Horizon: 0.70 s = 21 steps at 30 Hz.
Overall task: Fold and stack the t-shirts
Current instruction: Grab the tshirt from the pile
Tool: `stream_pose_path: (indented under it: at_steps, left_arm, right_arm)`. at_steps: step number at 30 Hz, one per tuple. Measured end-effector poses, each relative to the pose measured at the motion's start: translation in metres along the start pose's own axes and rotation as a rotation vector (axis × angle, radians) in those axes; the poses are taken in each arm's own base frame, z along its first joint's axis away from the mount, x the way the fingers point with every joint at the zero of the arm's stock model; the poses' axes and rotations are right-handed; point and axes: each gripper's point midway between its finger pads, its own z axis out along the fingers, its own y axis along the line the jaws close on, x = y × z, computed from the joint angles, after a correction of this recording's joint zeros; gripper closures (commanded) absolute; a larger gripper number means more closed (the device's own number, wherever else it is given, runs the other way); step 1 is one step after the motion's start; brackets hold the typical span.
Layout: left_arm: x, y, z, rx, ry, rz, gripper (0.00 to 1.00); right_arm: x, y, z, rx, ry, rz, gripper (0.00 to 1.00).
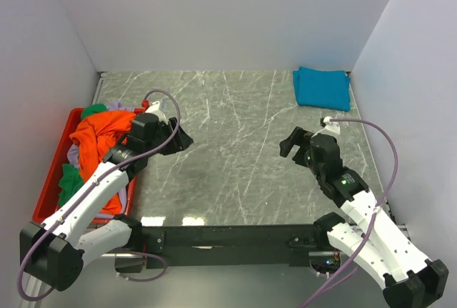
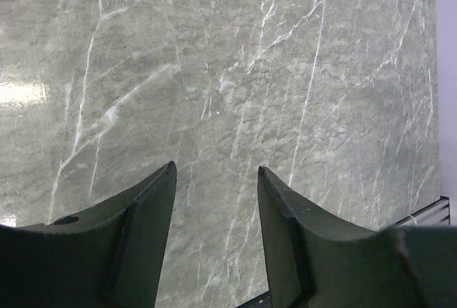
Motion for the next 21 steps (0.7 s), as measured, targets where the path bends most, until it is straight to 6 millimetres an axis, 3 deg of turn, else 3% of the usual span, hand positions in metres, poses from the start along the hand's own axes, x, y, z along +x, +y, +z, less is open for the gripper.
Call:
stream_pose_path:
  at_steps: [8,14,17,21]
  left_arm:
    - [-0.001,0.004,0.001,-0.025,-0.007,-0.027,0.43]
    - [-0.001,0.021,0.006,-0.133,0.013,-0.06,0.38]
    - [-0.021,0.038,0.005,-0.22,-0.019,-0.102,0.32]
    - [-0.061,0.079,-0.009,-0.398,-0.13,-0.191,0.27]
  right_arm:
    - [-0.005,0.003,-0.005,-0.023,-0.021,-0.004,0.01]
    - [-0.006,0.006,-0.01,-0.056,-0.033,-0.011,0.02]
    - [-0.002,0.009,-0.01,-0.08,-0.019,-0.018,0.02]
    - [0.003,0.012,-0.01,-0.105,0.003,-0.031,0.02]
